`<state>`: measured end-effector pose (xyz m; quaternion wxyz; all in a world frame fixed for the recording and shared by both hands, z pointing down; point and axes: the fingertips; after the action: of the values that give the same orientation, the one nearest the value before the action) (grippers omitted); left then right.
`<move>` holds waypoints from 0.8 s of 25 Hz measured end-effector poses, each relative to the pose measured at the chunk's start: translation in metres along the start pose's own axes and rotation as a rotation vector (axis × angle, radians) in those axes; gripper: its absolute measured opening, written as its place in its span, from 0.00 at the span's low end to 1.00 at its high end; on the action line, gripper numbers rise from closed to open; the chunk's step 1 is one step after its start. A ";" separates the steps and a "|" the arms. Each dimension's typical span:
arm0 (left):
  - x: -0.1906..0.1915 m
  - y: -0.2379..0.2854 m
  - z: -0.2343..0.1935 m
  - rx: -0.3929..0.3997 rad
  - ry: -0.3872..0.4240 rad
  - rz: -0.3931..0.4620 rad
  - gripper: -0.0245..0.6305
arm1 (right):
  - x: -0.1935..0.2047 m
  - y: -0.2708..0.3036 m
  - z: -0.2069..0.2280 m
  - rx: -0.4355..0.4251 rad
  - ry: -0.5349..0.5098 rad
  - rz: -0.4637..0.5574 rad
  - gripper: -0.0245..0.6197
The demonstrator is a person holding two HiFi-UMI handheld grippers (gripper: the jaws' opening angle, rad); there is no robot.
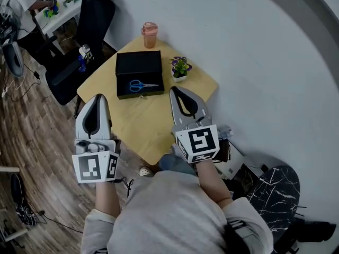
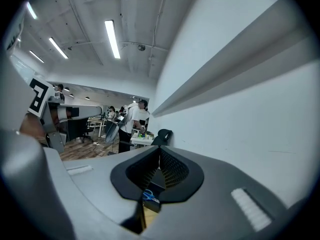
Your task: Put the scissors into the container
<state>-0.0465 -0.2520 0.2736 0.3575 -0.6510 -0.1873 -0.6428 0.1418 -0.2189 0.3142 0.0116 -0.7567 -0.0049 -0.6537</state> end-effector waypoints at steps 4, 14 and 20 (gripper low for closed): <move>-0.003 0.000 0.006 0.026 -0.004 0.004 0.13 | -0.008 -0.014 0.006 0.041 0.011 0.017 0.05; -0.005 0.001 0.019 0.065 -0.018 0.016 0.13 | -0.026 -0.039 0.022 0.115 0.022 0.076 0.05; -0.005 -0.004 0.023 0.073 -0.024 0.018 0.13 | -0.032 -0.048 0.021 0.126 0.028 0.093 0.05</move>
<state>-0.0333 -0.2321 0.2710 0.3845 -0.6469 -0.2091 -0.6245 0.1566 -0.1700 0.2799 0.0897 -0.7446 -0.0107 -0.6614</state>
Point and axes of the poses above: the fingertips, and each gripper's own axes: y forward along the fingers, z to its right, x out of its underside, and after that the axes turned 10 degrees about x, right-handed
